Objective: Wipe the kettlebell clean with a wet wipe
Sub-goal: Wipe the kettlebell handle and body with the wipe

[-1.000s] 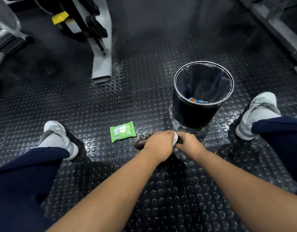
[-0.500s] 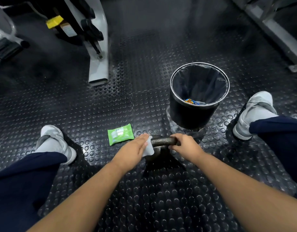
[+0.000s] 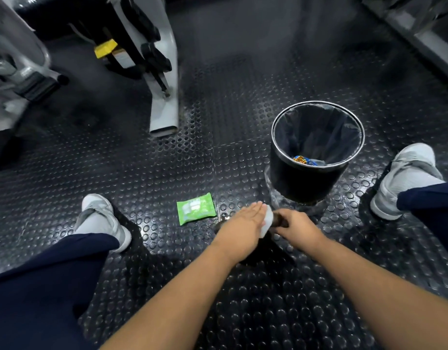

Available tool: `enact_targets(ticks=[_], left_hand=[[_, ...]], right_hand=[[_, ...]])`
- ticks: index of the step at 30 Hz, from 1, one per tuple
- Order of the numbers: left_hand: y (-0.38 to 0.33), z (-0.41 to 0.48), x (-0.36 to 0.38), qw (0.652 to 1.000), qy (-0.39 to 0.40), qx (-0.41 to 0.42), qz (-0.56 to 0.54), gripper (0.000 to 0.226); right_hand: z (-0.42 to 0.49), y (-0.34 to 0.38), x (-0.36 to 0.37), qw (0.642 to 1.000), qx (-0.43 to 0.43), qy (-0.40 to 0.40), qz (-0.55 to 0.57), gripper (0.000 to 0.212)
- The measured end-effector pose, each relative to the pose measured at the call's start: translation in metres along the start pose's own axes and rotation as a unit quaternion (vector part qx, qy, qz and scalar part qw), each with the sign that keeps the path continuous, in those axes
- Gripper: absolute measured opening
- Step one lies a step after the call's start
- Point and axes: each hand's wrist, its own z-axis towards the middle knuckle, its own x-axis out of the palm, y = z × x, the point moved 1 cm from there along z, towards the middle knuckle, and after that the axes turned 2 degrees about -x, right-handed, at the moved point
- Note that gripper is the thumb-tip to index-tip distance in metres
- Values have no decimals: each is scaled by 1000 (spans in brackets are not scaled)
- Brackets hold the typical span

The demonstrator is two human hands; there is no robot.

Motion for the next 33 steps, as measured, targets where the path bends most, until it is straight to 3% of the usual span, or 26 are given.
enact_targets(ticks=[7, 22, 29, 33], left_hand=[[53, -40, -14, 995, 26, -70, -72, 52], [15, -3, -4, 998, 38, -34, -39, 51], [55, -40, -13, 988, 32, -115, -100, 52], [44, -34, -17, 990, 25, -114, -79, 51]], right_hand=[[0, -1, -1, 1000, 5, 4, -5, 35], [2, -3, 1, 1000, 1, -5, -9, 38], [2, -3, 2, 1000, 9, 1, -7, 39], [2, -2, 3, 1000, 11, -7, -6, 41]])
